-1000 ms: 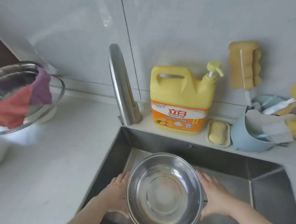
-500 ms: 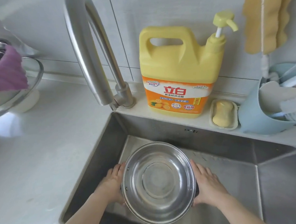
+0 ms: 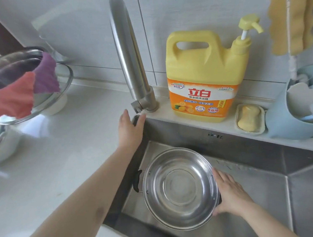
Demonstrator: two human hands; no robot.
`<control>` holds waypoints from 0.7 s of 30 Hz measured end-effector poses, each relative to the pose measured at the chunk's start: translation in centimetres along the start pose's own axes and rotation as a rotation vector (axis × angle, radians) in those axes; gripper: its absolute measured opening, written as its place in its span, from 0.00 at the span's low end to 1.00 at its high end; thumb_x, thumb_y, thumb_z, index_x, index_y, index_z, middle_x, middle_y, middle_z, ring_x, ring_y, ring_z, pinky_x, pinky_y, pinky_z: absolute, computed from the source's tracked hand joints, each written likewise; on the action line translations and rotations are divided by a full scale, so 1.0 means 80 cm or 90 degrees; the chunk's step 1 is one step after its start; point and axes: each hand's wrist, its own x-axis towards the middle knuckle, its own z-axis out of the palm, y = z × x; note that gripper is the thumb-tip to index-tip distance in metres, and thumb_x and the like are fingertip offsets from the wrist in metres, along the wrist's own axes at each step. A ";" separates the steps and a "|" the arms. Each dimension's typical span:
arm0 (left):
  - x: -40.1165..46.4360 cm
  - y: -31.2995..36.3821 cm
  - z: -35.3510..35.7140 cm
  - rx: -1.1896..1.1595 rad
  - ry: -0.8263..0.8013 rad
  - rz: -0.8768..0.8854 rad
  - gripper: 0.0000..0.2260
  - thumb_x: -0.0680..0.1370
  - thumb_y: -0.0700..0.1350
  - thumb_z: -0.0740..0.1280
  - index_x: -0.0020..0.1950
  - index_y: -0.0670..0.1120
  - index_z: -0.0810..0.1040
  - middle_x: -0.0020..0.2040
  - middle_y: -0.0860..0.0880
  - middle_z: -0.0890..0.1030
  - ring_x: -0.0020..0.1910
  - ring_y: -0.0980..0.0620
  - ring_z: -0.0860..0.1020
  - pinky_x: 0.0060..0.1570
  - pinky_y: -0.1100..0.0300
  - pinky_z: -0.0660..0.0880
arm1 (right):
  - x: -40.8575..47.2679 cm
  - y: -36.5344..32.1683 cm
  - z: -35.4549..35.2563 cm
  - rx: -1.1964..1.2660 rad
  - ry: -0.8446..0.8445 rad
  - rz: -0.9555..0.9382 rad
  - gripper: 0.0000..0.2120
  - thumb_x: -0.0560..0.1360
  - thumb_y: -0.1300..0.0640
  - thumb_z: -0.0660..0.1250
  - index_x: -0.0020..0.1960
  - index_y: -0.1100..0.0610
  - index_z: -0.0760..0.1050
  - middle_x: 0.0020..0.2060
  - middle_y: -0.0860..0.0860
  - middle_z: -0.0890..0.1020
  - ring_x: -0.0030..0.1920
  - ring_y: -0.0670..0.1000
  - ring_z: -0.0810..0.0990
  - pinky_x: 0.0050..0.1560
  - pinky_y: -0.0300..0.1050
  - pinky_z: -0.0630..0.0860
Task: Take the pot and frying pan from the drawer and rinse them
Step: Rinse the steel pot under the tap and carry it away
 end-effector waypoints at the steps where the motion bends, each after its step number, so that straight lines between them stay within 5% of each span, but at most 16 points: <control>1: 0.009 0.011 -0.001 -0.009 0.002 -0.013 0.28 0.82 0.56 0.61 0.74 0.38 0.63 0.73 0.42 0.67 0.72 0.44 0.65 0.65 0.57 0.62 | -0.001 0.001 0.001 0.006 0.003 -0.001 0.72 0.52 0.36 0.80 0.79 0.51 0.36 0.78 0.45 0.47 0.77 0.48 0.48 0.75 0.47 0.56; 5: 0.037 0.029 0.007 -0.050 -0.014 -0.080 0.23 0.82 0.54 0.59 0.58 0.33 0.73 0.54 0.34 0.76 0.56 0.34 0.74 0.49 0.51 0.70 | -0.002 0.008 0.009 0.011 0.003 0.004 0.72 0.53 0.36 0.80 0.79 0.53 0.35 0.79 0.47 0.44 0.78 0.49 0.44 0.77 0.45 0.50; 8: 0.048 0.027 0.015 -0.060 -0.012 -0.102 0.15 0.82 0.49 0.59 0.40 0.41 0.71 0.33 0.45 0.68 0.37 0.43 0.69 0.33 0.56 0.63 | -0.004 0.008 0.011 0.003 0.003 0.011 0.71 0.54 0.36 0.80 0.79 0.53 0.36 0.79 0.46 0.44 0.78 0.51 0.45 0.76 0.48 0.54; 13: 0.057 0.018 0.016 -0.039 -0.025 -0.082 0.16 0.81 0.44 0.57 0.32 0.45 0.62 0.30 0.49 0.63 0.29 0.50 0.61 0.29 0.57 0.57 | -0.002 0.011 0.013 0.002 -0.003 0.017 0.72 0.52 0.35 0.80 0.79 0.50 0.35 0.78 0.45 0.47 0.78 0.53 0.48 0.75 0.51 0.59; 18: 0.066 -0.001 0.008 -0.076 -0.056 -0.049 0.13 0.78 0.40 0.57 0.33 0.45 0.66 0.31 0.48 0.64 0.32 0.48 0.62 0.31 0.58 0.57 | -0.001 0.013 0.014 0.008 -0.001 0.010 0.71 0.54 0.36 0.80 0.79 0.51 0.34 0.78 0.45 0.47 0.77 0.51 0.49 0.74 0.48 0.58; 21: 0.069 -0.010 0.006 -0.108 -0.075 -0.044 0.12 0.78 0.46 0.59 0.36 0.44 0.66 0.33 0.47 0.64 0.37 0.49 0.64 0.37 0.56 0.60 | 0.000 0.014 0.014 0.009 -0.004 0.010 0.71 0.54 0.36 0.80 0.79 0.51 0.34 0.78 0.45 0.47 0.77 0.50 0.49 0.74 0.48 0.58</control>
